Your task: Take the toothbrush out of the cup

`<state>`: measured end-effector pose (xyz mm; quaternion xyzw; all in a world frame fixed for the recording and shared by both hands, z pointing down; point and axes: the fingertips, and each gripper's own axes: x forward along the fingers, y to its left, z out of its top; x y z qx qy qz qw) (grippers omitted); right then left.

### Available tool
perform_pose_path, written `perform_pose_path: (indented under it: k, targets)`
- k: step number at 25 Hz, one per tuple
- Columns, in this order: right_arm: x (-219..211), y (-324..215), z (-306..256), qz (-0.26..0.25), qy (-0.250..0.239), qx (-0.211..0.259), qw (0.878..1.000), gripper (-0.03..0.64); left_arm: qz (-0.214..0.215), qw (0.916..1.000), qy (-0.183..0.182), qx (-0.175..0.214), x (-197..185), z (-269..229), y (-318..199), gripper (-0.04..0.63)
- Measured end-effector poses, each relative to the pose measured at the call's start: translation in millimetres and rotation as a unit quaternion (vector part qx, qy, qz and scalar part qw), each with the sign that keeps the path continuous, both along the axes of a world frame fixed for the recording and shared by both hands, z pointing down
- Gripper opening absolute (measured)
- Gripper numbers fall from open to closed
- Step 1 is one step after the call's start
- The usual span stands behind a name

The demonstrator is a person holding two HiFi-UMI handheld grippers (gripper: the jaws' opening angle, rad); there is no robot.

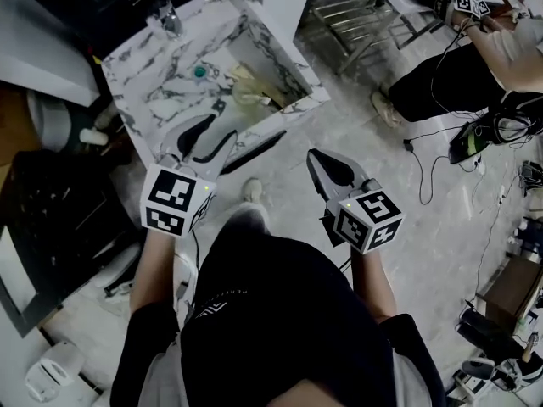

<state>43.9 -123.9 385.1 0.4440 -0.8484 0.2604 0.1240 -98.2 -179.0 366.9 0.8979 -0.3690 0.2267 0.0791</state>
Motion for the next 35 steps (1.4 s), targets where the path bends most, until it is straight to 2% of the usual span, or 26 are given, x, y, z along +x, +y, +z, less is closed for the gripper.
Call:
perform_pose_path:
  k: [6,11,15,22,30,35]
  targets:
    - [8,-20,11,0.027,0.004,-0.026,0.999,0.003,0.051,0.9982,-0.029,-0.011,15,20,-41,0.199]
    - [14,-30,17,0.052,0.002,-0.047,0.998,0.003,0.097,0.9926,-0.067,-0.029,29,47,-64,0.199]
    - [21,-38,20,0.068,0.004,-0.065,0.996,0.003,0.131,0.9863,-0.092,-0.040,42,67,-76,0.201]
    - [27,-47,29,0.098,0.004,-0.082,0.992,0.003,0.189,0.9703,-0.143,-0.050,57,111,-84,0.207]
    - [39,-45,40,0.127,0.009,-0.102,0.987,0.003,0.225,0.9600,-0.157,-0.057,79,141,-87,0.196]
    - [42,-42,43,0.138,0.006,-0.110,0.984,0.003,0.244,0.9557,-0.160,-0.038,90,145,-89,0.172]
